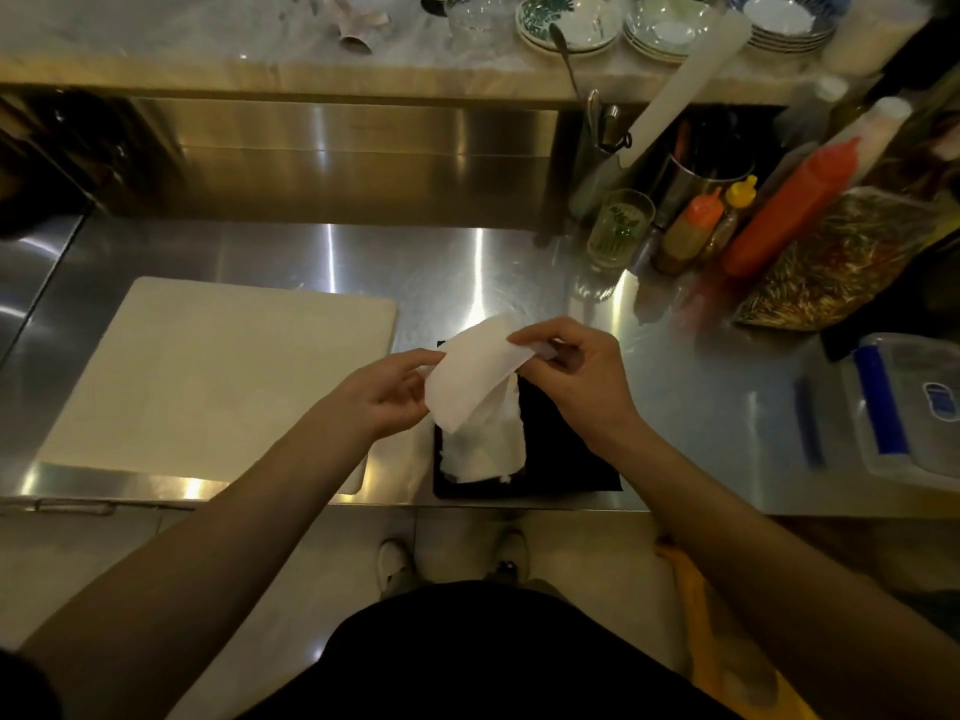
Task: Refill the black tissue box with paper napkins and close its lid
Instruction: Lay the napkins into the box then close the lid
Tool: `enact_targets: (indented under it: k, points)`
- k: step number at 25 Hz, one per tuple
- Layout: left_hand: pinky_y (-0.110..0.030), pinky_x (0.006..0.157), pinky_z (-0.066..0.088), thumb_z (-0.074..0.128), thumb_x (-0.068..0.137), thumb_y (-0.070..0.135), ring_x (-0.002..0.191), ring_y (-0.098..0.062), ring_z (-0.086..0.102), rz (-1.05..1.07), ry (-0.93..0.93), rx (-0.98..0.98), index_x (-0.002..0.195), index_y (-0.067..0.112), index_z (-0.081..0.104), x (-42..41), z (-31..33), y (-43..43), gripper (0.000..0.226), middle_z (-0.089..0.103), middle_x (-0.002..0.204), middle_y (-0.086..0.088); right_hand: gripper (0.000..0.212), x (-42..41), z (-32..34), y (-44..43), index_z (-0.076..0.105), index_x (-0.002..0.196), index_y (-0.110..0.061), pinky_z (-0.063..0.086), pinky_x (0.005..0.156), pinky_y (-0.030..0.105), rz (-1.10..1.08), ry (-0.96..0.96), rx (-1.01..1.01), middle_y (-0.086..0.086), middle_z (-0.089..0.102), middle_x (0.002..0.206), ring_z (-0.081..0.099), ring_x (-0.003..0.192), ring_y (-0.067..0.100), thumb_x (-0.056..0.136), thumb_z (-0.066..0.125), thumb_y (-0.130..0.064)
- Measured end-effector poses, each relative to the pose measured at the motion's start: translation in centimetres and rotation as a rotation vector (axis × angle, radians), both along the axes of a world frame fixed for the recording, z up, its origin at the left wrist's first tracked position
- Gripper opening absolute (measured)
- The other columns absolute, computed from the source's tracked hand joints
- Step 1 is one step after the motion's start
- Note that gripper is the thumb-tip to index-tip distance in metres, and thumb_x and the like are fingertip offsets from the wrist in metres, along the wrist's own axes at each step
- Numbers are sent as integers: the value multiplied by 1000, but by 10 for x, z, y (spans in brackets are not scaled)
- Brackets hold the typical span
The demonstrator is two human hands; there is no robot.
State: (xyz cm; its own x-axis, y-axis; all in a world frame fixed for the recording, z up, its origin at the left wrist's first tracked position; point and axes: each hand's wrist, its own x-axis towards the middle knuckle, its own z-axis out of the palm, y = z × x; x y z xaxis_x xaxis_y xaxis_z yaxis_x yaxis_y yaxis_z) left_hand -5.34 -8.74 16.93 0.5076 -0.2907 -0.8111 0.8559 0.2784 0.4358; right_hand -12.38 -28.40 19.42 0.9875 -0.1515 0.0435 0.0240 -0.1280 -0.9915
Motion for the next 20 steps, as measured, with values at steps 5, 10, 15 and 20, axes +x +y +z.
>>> enact_targets:
  k: [5,10,15,20]
  points:
    - [-21,57,55,60,89,0,61,-10,69,-170,-137,22,103,2,62,8,1,11,14,64,87,-8,18,-14,-16,9,53,95,-11,55,73,35,-82,434,930,6,59,94,58,88,23,79,53,-1]
    - [-34,75,58,65,86,0,106,-26,67,-302,-289,39,124,3,59,9,-16,14,39,67,117,-14,63,-10,-50,9,50,125,-6,55,80,42,-230,785,1134,13,60,125,63,105,32,81,63,-49]
    - [-43,86,58,70,84,2,112,-30,64,-475,-403,128,139,19,47,8,-24,17,62,62,125,-13,49,0,-52,8,58,125,-5,58,83,43,-51,821,829,15,63,121,64,108,34,85,70,-30]
    - [-44,89,56,73,82,11,110,-24,60,-573,-655,498,140,28,38,4,-44,8,69,58,122,-5,54,16,-60,14,54,126,-17,57,82,37,-187,536,140,4,57,121,58,107,25,78,74,-1]
